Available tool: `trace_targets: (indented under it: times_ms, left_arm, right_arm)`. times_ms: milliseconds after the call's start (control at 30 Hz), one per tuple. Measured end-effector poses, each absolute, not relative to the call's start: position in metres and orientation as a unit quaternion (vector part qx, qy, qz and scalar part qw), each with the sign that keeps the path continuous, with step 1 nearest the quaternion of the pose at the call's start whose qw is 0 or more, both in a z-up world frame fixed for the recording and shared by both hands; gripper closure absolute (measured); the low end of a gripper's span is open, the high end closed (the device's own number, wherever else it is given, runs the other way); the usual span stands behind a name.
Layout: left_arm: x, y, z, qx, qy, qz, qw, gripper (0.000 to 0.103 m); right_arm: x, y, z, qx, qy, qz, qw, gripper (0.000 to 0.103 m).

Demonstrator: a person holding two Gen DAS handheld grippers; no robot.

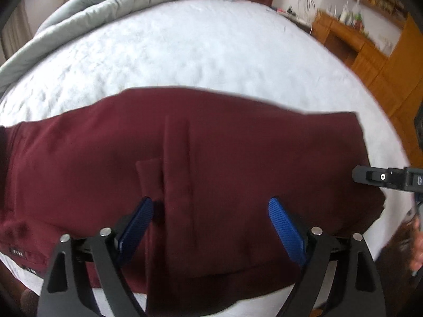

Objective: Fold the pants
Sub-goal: 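Smooth the folded trousers flat with both grippers open, then grasp the trouser waistband edge with the left gripper and lift it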

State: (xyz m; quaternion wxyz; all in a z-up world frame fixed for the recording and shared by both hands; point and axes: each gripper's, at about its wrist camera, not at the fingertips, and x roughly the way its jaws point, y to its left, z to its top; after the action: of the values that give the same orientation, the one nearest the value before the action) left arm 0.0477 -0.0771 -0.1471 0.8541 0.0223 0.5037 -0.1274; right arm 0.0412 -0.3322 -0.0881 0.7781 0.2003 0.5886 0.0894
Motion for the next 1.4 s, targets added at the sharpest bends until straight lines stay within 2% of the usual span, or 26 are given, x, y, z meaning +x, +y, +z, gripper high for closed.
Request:
trace_targets:
  times_ms: [100,200,367,400,533,633,767,833,967,1067,1233,1400]
  left_arm:
    - [0.047,-0.071,-0.152,0.014,0.511,-0.132,0.849,0.01]
    - [0.05,-0.058,-0.147,-0.021,0.522,-0.127,0.843,0.011]
    - [0.048,-0.052,-0.157,-0.02,0.526,-0.125,0.841,0.009]
    - [0.048,-0.052,-0.156,-0.017,0.527,-0.127,0.84,0.009]
    - [0.048,-0.036,-0.14,-0.027,0.531,-0.135,0.836,0.013]
    - [0.041,0.001,-0.115,-0.056,0.512,-0.133,0.847,0.013]
    - [0.026,0.093,-0.09,-0.126,0.506,-0.096,0.848,0.013]
    - [0.016,0.143,-0.089,-0.171,0.515,-0.063,0.838,0.024]
    - [-0.016,0.242,-0.104,-0.3,0.519,-0.009,0.801,0.026]
    - [-0.027,0.28,-0.124,-0.364,0.505,-0.003,0.782,0.027]
    - [-0.008,0.291,-0.162,-0.444,0.499,-0.026,0.744,0.036]
    - [0.009,0.292,-0.188,-0.488,0.494,-0.024,0.719,0.036]
  right_arm:
    - [0.036,-0.339,-0.086,0.229,0.576,0.092,0.779,0.056]
    - [0.029,-0.333,-0.066,0.219,0.558,0.098,0.794,0.047]
    - [0.034,-0.306,-0.086,0.16,0.591,0.068,0.788,0.047]
    - [0.035,-0.307,-0.086,0.154,0.59,0.066,0.79,0.045]
    - [0.034,-0.299,-0.062,0.152,0.577,0.082,0.798,0.043]
    - [0.026,-0.287,-0.04,0.178,0.547,0.119,0.809,0.043]
    - [0.019,-0.252,-0.032,0.177,0.54,0.155,0.808,0.043]
    - [0.018,-0.236,-0.04,0.176,0.546,0.173,0.8,0.041]
    - [0.022,-0.213,-0.064,0.177,0.568,0.175,0.785,0.041]
    - [0.025,-0.209,-0.078,0.184,0.577,0.168,0.778,0.04]
    - [0.022,-0.206,-0.081,0.171,0.577,0.162,0.782,0.04]
    - [0.022,-0.208,-0.083,0.179,0.575,0.159,0.782,0.04]
